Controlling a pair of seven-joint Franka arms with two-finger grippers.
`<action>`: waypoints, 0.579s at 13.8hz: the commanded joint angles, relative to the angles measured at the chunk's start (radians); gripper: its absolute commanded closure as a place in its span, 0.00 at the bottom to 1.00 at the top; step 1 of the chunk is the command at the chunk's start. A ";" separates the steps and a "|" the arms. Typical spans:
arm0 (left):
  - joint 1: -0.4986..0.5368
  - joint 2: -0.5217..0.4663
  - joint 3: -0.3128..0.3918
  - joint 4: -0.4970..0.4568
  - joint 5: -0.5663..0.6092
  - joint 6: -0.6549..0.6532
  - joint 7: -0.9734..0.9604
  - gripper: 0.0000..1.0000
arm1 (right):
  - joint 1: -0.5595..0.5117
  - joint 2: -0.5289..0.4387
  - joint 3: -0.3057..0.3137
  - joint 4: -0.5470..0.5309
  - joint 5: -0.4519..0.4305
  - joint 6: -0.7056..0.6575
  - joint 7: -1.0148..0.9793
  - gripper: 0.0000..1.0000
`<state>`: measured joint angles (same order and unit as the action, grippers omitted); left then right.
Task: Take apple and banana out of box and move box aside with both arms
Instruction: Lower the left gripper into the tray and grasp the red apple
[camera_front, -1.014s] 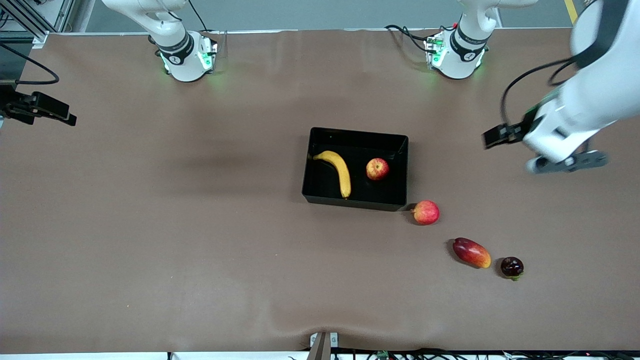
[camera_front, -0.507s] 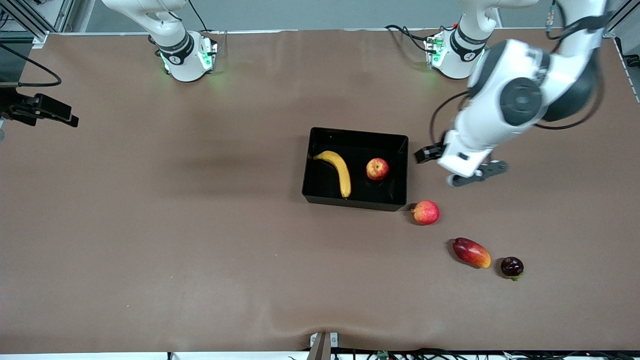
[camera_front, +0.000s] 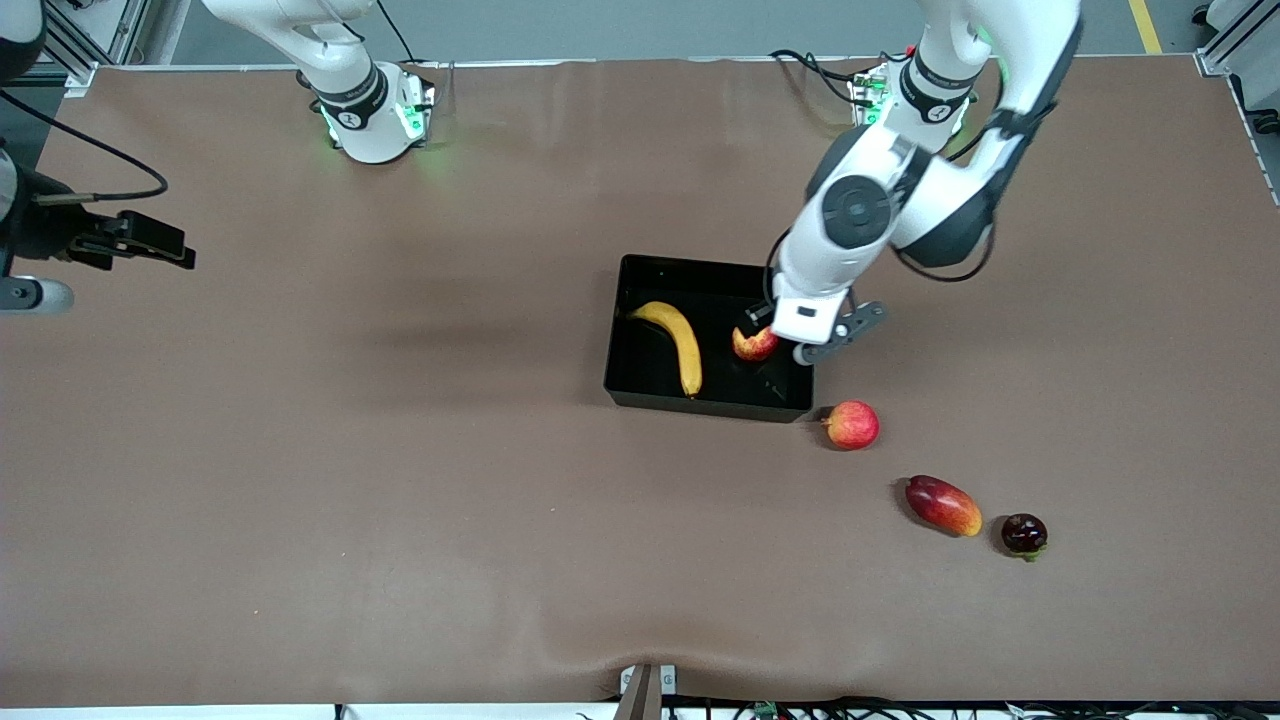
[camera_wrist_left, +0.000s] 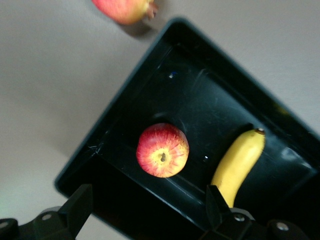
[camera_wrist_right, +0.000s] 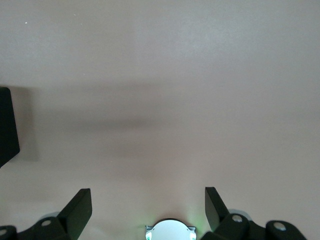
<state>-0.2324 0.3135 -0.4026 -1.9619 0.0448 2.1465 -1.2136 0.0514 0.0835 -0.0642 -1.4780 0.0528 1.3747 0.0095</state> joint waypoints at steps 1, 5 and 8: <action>-0.016 0.070 -0.001 0.009 0.044 0.048 -0.072 0.00 | 0.001 0.001 -0.002 0.015 -0.001 0.003 0.009 0.00; -0.027 0.154 0.002 0.011 0.108 0.108 -0.119 0.00 | 0.010 -0.002 0.001 0.018 0.004 0.040 0.009 0.00; -0.028 0.209 0.001 0.012 0.142 0.141 -0.150 0.00 | 0.013 0.002 0.003 0.015 0.004 0.041 0.007 0.00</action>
<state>-0.2530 0.4894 -0.4011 -1.9616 0.1560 2.2595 -1.3275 0.0585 0.0849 -0.0622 -1.4734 0.0528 1.4168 0.0095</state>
